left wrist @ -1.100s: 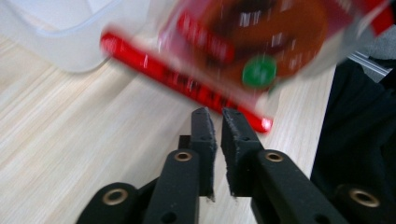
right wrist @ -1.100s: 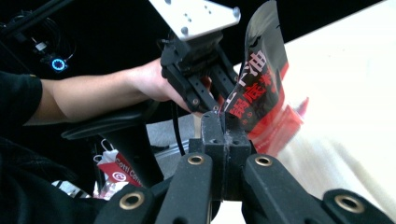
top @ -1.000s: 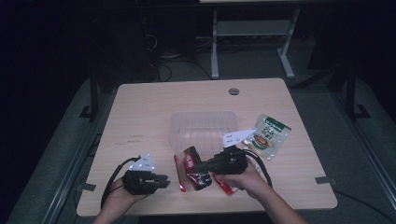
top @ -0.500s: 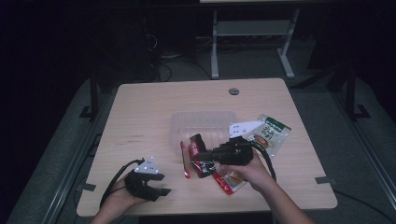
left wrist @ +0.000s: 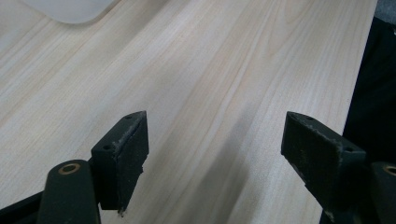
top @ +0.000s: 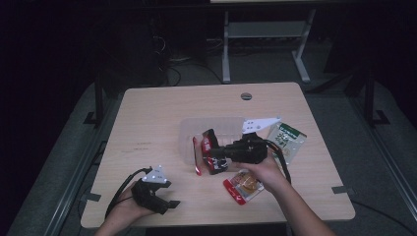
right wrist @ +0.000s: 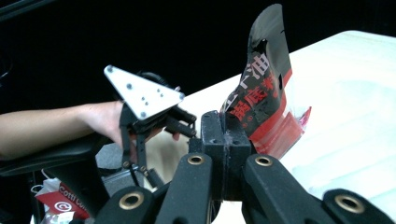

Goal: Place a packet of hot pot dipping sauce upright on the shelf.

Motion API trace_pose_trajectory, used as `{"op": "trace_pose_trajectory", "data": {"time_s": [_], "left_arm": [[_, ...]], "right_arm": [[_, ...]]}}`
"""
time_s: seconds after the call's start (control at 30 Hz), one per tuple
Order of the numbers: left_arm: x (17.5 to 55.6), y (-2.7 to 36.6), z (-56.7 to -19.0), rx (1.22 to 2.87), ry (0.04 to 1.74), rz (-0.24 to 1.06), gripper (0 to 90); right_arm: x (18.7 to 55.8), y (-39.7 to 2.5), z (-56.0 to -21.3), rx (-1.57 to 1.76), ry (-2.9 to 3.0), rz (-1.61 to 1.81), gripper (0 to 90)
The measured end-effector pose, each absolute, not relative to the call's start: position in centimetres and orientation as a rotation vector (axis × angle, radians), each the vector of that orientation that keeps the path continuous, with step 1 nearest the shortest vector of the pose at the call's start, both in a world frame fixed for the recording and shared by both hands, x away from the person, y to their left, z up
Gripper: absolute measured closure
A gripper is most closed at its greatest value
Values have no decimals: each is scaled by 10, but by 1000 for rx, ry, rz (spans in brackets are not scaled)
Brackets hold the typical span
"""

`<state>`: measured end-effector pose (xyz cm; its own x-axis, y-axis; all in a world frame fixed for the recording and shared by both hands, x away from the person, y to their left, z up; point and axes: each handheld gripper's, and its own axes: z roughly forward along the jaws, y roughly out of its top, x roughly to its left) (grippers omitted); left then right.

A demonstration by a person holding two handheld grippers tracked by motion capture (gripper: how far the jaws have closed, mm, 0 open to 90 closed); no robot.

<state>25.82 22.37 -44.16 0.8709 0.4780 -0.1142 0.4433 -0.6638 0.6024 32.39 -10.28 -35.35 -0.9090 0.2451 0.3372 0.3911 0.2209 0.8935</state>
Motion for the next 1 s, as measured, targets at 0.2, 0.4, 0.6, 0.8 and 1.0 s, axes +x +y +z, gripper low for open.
{"op": "trace_pose_trajectory", "data": {"time_s": [0.2,0.4,0.6,0.8,1.0], "left_arm": [[258,223,-442,2396,651,71,221],[258,222,-443,2396,646,71,216],[257,221,-443,2399,643,72,214],[258,221,-443,2399,644,70,214],[258,222,-444,2395,641,69,215]], "right_arm": [[339,-99,-347,-651,-2367,-1800,900],[351,-96,-341,-682,-2374,-1819,900],[361,-91,-338,-717,-2377,-1819,900],[369,-84,-338,-724,-2365,-1826,900],[377,-73,-342,-735,-2362,-1820,900]]}}
